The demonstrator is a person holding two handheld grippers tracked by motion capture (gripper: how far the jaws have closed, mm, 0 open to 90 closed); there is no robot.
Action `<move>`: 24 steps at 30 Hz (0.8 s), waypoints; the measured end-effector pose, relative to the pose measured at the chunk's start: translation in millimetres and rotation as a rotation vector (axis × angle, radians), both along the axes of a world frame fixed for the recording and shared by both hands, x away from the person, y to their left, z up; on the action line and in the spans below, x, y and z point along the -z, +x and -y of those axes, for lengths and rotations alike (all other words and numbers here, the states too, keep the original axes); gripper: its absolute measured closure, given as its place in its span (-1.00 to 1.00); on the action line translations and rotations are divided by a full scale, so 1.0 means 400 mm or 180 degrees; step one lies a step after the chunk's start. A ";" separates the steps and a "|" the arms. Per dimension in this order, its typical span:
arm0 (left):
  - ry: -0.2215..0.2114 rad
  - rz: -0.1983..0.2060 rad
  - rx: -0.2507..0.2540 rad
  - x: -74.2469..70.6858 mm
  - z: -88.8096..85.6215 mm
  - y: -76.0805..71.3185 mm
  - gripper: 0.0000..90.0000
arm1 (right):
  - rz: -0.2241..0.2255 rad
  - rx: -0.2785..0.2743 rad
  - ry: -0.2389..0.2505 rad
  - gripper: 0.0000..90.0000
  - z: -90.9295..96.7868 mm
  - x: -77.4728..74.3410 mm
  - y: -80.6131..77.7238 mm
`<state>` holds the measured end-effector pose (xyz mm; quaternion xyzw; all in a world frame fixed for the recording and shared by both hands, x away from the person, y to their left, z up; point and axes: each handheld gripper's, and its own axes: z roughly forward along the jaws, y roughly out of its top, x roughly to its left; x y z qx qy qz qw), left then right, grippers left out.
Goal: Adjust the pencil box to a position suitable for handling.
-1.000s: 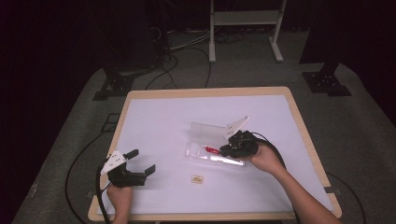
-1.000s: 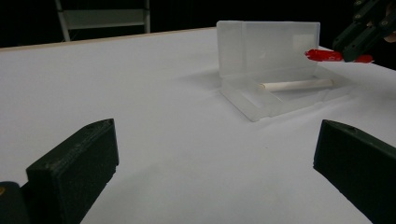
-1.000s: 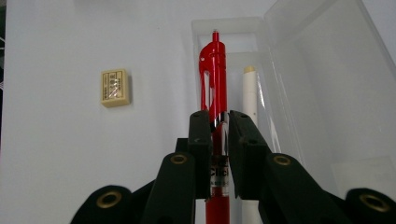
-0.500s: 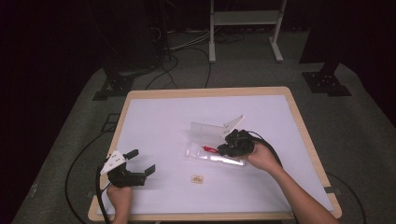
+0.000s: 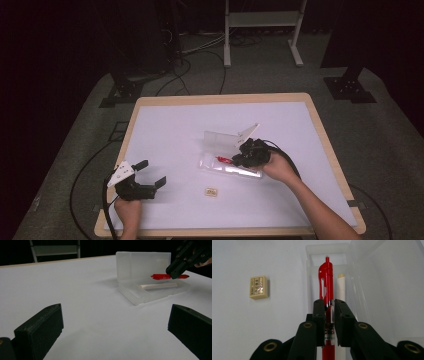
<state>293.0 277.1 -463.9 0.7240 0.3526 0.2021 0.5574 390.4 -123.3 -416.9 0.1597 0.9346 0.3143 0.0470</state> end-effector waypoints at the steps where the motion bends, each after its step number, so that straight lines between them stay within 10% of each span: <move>1: -0.0001 -0.0003 0.0000 0.000 0.000 0.000 -1.00 | -0.0003 -0.0002 -0.0004 0.76 0.000 0.001 0.001; 24: -0.0010 0.0000 -0.0001 0.000 0.000 0.000 -1.00 | -0.0094 -0.0003 -0.0042 0.76 -0.015 0.032 0.016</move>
